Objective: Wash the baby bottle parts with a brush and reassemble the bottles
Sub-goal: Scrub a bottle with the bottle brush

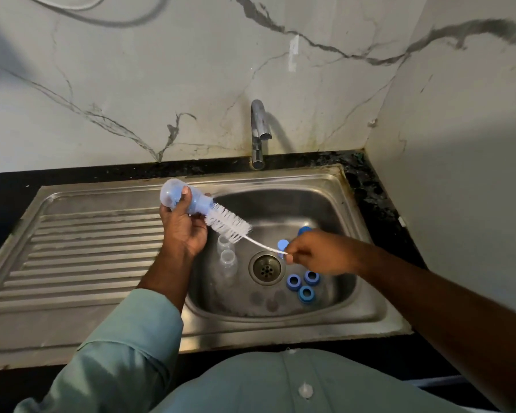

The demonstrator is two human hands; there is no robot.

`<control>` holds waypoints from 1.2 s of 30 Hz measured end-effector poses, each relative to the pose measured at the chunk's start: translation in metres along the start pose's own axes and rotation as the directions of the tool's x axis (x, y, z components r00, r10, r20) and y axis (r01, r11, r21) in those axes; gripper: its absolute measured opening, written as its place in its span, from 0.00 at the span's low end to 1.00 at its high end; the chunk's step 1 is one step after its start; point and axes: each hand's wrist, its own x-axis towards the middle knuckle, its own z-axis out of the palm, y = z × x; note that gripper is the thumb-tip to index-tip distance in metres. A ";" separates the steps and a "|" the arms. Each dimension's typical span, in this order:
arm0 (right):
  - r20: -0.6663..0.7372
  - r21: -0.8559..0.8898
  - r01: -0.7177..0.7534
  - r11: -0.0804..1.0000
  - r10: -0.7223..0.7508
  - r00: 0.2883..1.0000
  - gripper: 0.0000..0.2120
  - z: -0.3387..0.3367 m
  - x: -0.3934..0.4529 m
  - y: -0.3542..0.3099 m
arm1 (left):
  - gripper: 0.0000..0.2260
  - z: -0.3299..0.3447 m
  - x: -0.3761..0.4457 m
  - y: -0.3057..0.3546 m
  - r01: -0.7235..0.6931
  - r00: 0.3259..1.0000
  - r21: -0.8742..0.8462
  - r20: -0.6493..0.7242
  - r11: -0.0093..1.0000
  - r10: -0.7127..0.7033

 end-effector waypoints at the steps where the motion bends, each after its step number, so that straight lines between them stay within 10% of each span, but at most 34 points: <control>1: -0.007 0.061 0.082 0.995 -0.082 0.997 0.08 -0.005 -0.004 -0.009 | 0.38 -0.004 0.000 -0.001 0.017 1.000 0.023 -0.010 1.000 -0.017; 4: -0.349 0.272 0.036 0.962 0.064 0.935 0.08 -0.020 0.004 0.003 | 0.30 -0.013 0.000 -0.008 0.071 0.996 0.103 -0.053 0.992 -0.066; 9: -0.045 -0.010 -0.206 0.978 0.206 0.978 0.10 0.016 0.007 0.018 | 0.39 -0.004 -0.004 0.000 0.109 0.991 0.017 0.076 0.994 -0.110; 17: -0.380 -0.430 -0.271 0.861 0.100 0.920 0.07 -0.003 -0.007 -0.004 | 0.31 -0.004 0.005 0.013 0.132 0.987 0.114 -0.107 0.985 -0.120; 20: -0.417 0.044 -0.116 0.992 0.123 0.900 0.09 0.004 -0.006 -0.004 | 0.27 -0.007 0.007 0.019 0.106 0.993 0.153 -0.070 0.983 -0.097; 22: -0.229 0.595 -0.054 0.802 0.234 0.945 0.09 0.009 -0.006 0.000 | 0.22 -0.012 0.008 0.023 0.113 0.993 0.123 -0.045 0.986 -0.109; 24: 0.104 0.775 -0.226 0.590 0.235 0.967 0.10 0.011 -0.011 0.002 | 0.19 -0.016 0.011 0.027 0.111 0.994 0.086 0.012 0.990 -0.113; 26: 0.151 0.675 -0.274 0.685 0.235 0.960 0.10 0.012 -0.013 0.004 | 0.20 -0.013 0.013 0.030 0.124 0.990 0.067 0.056 0.990 -0.128; 29: -0.297 -0.019 -0.150 0.989 0.137 0.945 0.09 0.003 -0.008 0.006 | 0.31 -0.004 0.016 0.033 0.164 0.985 0.181 0.015 0.970 -0.170; 33: -0.648 -0.538 -0.406 0.738 -0.055 0.760 0.05 -0.012 -0.004 0.006 | 0.25 0.010 0.017 0.026 0.160 0.987 0.223 -0.054 0.962 -0.152; 36: -0.683 -0.624 -0.274 0.732 -0.341 0.645 0.08 -0.025 -0.005 0.021 | 0.11 0.013 0.015 0.023 0.195 0.981 0.143 -0.030 0.970 -0.193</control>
